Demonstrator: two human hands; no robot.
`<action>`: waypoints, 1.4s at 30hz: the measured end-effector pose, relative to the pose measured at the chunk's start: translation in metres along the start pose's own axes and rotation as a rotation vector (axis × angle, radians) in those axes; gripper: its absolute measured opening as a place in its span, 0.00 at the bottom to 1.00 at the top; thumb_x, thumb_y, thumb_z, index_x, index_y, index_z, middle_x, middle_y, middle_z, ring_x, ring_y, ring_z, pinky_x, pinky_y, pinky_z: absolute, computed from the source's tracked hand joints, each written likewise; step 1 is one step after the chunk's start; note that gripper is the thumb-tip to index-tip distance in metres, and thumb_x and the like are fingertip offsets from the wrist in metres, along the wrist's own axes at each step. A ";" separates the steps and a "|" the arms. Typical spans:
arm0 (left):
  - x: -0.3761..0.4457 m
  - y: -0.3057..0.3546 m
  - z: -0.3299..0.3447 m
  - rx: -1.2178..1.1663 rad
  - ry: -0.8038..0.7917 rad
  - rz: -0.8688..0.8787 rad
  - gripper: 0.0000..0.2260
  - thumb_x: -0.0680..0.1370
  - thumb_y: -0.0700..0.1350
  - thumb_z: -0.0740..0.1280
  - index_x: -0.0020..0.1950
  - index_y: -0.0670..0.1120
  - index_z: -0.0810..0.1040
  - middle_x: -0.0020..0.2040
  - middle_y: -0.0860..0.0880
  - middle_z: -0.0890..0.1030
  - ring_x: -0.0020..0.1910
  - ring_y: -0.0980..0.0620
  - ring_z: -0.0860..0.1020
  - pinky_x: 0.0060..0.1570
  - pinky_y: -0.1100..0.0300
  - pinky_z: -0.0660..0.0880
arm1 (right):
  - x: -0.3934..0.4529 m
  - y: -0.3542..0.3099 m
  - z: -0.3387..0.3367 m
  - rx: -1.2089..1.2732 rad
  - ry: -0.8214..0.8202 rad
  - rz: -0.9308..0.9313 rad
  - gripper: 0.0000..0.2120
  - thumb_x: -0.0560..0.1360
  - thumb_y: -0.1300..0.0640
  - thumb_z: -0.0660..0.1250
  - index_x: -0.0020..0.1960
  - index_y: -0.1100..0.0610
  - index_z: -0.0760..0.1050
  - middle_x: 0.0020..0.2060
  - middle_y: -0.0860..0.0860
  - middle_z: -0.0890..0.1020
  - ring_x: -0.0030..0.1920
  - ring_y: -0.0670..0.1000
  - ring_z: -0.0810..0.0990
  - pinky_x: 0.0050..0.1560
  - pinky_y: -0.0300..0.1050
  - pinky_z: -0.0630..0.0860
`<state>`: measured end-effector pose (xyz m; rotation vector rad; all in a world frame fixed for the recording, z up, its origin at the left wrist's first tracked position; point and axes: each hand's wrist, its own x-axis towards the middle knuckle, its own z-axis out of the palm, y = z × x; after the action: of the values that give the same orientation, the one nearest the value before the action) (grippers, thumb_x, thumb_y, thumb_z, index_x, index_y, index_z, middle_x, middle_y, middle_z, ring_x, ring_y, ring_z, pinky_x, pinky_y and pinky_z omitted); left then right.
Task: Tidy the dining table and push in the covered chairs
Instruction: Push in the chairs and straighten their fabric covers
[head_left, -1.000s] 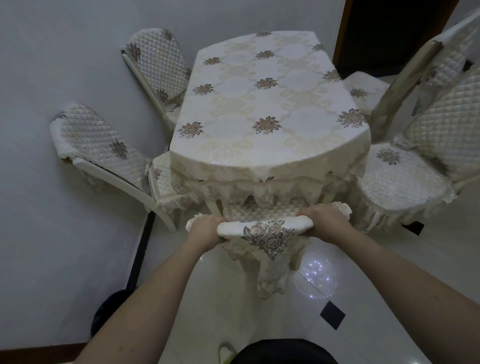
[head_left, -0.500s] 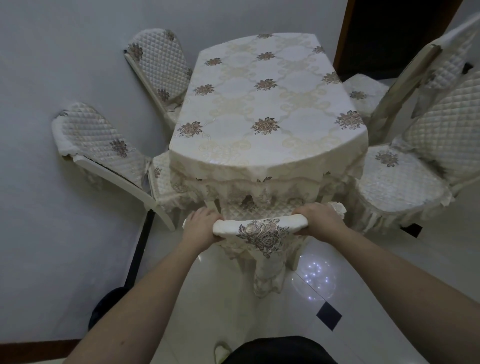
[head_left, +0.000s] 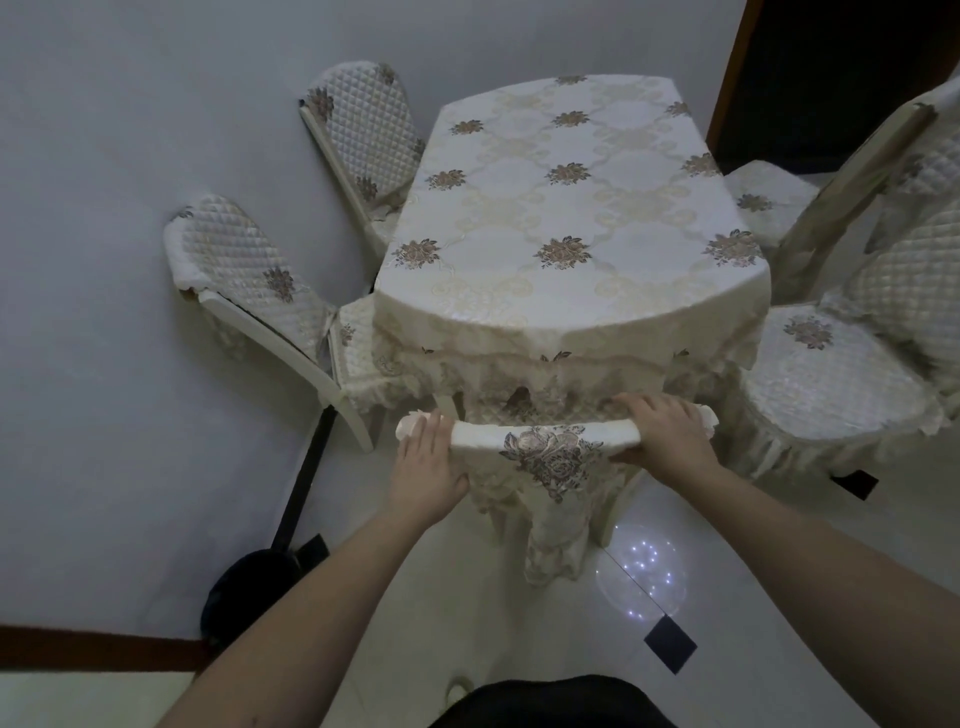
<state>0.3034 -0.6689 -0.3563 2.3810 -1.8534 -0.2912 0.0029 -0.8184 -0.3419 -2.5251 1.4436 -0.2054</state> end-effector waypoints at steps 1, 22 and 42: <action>-0.002 -0.002 -0.002 -0.001 -0.029 0.004 0.38 0.74 0.54 0.66 0.78 0.45 0.50 0.79 0.45 0.52 0.77 0.45 0.49 0.74 0.47 0.51 | -0.001 -0.001 0.001 -0.004 0.000 0.015 0.39 0.59 0.37 0.76 0.65 0.49 0.70 0.57 0.51 0.78 0.58 0.57 0.74 0.59 0.54 0.65; 0.011 -0.021 -0.016 0.170 -0.166 0.234 0.46 0.73 0.71 0.54 0.78 0.43 0.40 0.78 0.39 0.48 0.77 0.41 0.49 0.74 0.47 0.50 | -0.111 -0.077 -0.002 0.112 0.027 0.341 0.38 0.75 0.41 0.62 0.78 0.49 0.46 0.78 0.48 0.49 0.76 0.50 0.52 0.73 0.52 0.56; -0.042 0.250 -0.044 0.106 0.127 0.924 0.27 0.70 0.61 0.59 0.63 0.48 0.77 0.59 0.48 0.80 0.59 0.45 0.78 0.56 0.46 0.74 | -0.293 0.041 -0.088 0.077 0.315 0.698 0.34 0.75 0.36 0.52 0.77 0.48 0.51 0.76 0.51 0.57 0.76 0.52 0.54 0.72 0.49 0.52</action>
<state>0.0665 -0.6913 -0.2592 1.2982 -2.6634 0.0544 -0.1998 -0.5965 -0.2709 -1.8344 2.2770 -0.5280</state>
